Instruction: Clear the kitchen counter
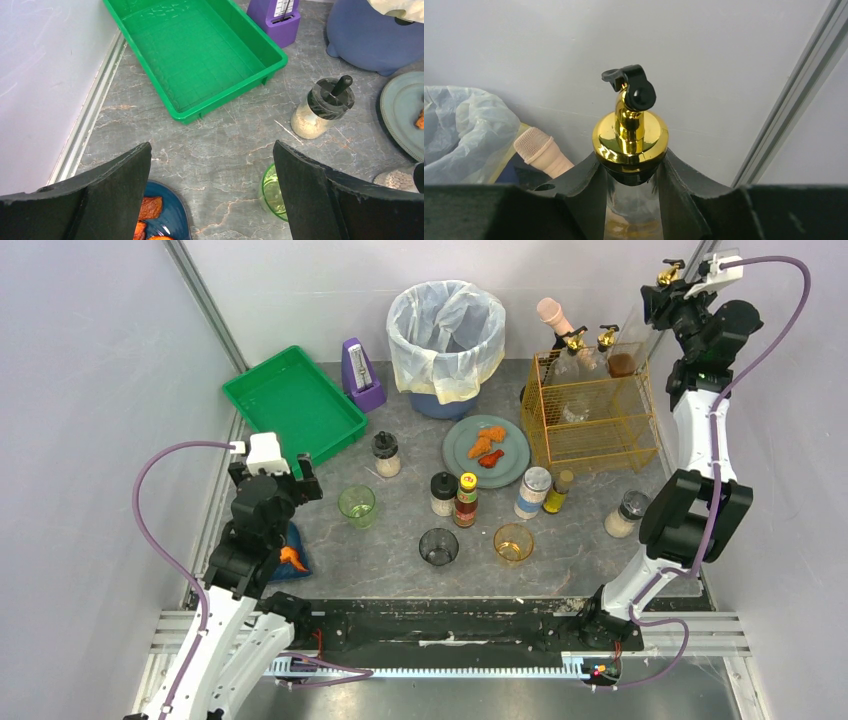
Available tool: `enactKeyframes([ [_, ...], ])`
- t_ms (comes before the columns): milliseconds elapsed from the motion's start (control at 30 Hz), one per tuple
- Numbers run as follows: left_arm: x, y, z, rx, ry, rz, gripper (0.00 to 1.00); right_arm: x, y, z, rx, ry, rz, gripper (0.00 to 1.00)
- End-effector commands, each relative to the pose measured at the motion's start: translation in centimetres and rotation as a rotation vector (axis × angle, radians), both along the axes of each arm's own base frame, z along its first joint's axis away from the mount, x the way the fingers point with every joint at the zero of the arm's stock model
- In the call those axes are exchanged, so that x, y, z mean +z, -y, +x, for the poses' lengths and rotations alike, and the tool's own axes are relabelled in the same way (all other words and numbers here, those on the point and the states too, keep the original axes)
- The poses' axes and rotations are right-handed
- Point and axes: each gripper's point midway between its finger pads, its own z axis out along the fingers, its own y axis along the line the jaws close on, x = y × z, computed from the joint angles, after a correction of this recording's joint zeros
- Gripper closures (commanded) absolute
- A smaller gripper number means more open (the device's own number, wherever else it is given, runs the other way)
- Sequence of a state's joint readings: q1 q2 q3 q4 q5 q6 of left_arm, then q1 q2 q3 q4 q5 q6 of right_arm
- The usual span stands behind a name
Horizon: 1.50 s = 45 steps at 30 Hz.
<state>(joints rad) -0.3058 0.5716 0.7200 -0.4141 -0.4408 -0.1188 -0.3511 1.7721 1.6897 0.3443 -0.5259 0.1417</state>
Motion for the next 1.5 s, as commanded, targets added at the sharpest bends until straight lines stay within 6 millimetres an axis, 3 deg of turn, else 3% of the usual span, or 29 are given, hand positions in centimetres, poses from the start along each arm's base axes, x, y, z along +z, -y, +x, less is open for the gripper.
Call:
enactKeyframes([
  [0,0.9,0.5,0.6,-0.007,0.044,-0.055,0.03,2.1,-0.3,-0.7,0.036,0.134,-0.083,1.0],
  [367,0.7,0.6,0.6,-0.015,0.043,-0.056,0.04,-7.5,0.6,0.4,0.027,0.006,-0.067,1.0],
  [567,0.9,0.7,0.5,-0.022,0.049,-0.06,0.04,-11.0,1.4,0.9,-0.004,-0.062,-0.062,0.99],
  [667,0.9,0.8,0.5,-0.028,0.05,-0.063,0.04,-12.0,1.6,1.0,-0.009,-0.088,-0.058,0.85],
  [833,1.2,0.9,0.4,-0.035,0.062,-0.07,0.04,-11.9,1.9,0.7,-0.025,-0.089,-0.055,0.39],
  [900,1.3,0.9,0.2,-0.035,0.069,-0.073,0.04,-11.5,2.0,0.4,-0.038,-0.083,-0.055,0.31],
  [1067,1.8,1.0,-0.1,-0.047,0.089,-0.086,0.04,-10.1,2.9,-0.9,-0.096,-0.061,-0.049,0.22],
  [1233,2.5,1.2,-0.6,-0.06,0.11,-0.103,0.04,-8.2,3.6,-3.8,-0.195,-0.036,-0.027,0.1],
  [1467,3.3,1.6,-1.4,-0.09,0.142,-0.143,0.04,-7.0,1.8,-9.1,-0.25,-0.06,0.056,0.02],
])
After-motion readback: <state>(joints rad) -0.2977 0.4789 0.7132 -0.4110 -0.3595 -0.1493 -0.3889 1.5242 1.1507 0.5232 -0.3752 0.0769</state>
